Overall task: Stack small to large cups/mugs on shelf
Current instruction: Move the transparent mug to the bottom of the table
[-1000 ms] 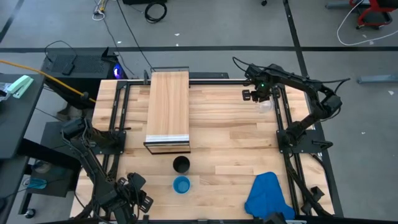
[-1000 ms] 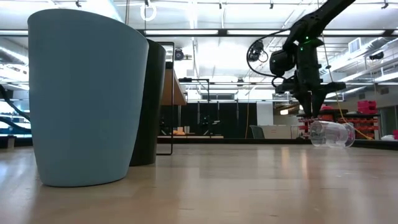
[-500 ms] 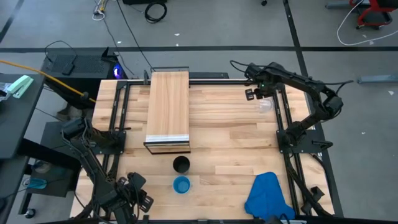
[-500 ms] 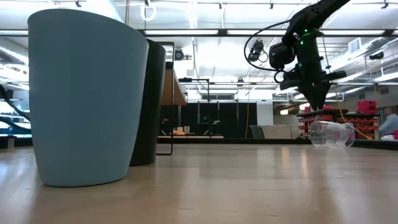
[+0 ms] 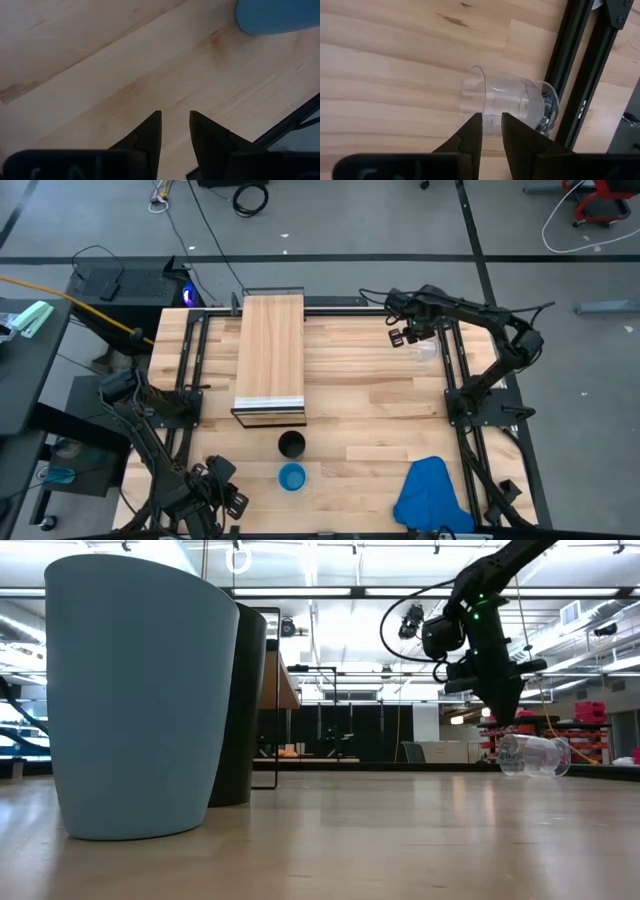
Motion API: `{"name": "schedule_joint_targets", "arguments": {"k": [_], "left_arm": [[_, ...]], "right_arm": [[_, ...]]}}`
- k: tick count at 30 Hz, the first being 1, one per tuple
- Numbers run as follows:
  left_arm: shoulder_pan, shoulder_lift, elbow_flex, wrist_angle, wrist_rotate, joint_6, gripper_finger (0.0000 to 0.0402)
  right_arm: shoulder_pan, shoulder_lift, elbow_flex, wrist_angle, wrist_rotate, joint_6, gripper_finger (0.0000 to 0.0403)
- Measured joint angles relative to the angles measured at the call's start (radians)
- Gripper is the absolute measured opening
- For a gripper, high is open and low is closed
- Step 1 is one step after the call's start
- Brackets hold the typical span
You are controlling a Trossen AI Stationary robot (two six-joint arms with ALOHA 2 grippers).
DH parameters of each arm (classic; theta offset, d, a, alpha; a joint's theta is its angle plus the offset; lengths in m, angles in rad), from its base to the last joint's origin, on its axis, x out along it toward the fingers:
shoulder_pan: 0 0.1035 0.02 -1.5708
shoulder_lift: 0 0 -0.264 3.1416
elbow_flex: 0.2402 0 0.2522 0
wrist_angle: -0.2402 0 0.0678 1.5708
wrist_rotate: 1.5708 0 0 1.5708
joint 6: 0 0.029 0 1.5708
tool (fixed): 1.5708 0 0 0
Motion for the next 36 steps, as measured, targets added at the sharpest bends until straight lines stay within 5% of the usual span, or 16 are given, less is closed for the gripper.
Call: {"name": "schedule_joint_targets", "arguments": {"k": [36], "left_arm": [[0.0,0.0,0.0,0.0,0.0,0.001,0.0107]], "right_arm": [[0.002,0.052,-0.038,0.021,-0.023,-0.046,0.0119]]}}
